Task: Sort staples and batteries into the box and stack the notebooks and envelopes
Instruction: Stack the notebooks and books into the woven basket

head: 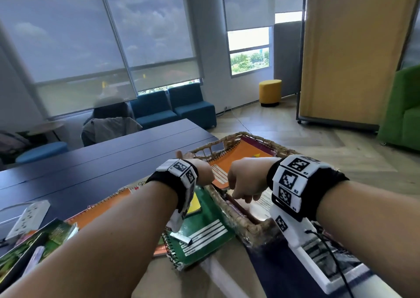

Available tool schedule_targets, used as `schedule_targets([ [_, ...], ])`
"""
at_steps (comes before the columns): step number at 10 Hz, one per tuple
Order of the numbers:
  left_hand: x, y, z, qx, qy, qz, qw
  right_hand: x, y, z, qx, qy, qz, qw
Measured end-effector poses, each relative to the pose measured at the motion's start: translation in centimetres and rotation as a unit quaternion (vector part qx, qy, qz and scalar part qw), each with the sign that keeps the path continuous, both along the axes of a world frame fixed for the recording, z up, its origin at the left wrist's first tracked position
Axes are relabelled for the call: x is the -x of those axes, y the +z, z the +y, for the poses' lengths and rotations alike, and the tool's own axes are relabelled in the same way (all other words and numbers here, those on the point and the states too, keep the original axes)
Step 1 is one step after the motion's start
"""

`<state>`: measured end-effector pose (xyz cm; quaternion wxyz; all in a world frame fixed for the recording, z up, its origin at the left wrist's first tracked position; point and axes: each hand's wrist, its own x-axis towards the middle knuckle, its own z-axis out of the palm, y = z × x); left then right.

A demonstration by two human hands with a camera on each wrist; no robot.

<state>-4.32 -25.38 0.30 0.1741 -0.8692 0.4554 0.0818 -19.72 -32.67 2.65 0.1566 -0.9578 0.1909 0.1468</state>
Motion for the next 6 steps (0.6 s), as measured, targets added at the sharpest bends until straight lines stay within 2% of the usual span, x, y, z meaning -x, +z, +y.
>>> schedule_targets([
  [1,0.5,1.0,1.8,0.050,0.011,0.016,0.999,-0.1,0.5,0.2,-0.004,-0.002,-0.015,1.000],
  [2,-0.1,1.5,3.4,0.144,-0.023,0.053,0.988,-0.1,1.8,1.0,0.010,0.013,-0.052,0.999],
  [4,0.4,4.0,9.0,0.305,-0.052,0.102,0.946,-1.5,3.8,4.7,0.014,0.066,-0.143,0.987],
  [6,1.0,4.7,15.8,0.367,-0.057,0.113,0.921,-3.5,3.6,10.3,0.003,0.120,-0.162,0.979],
])
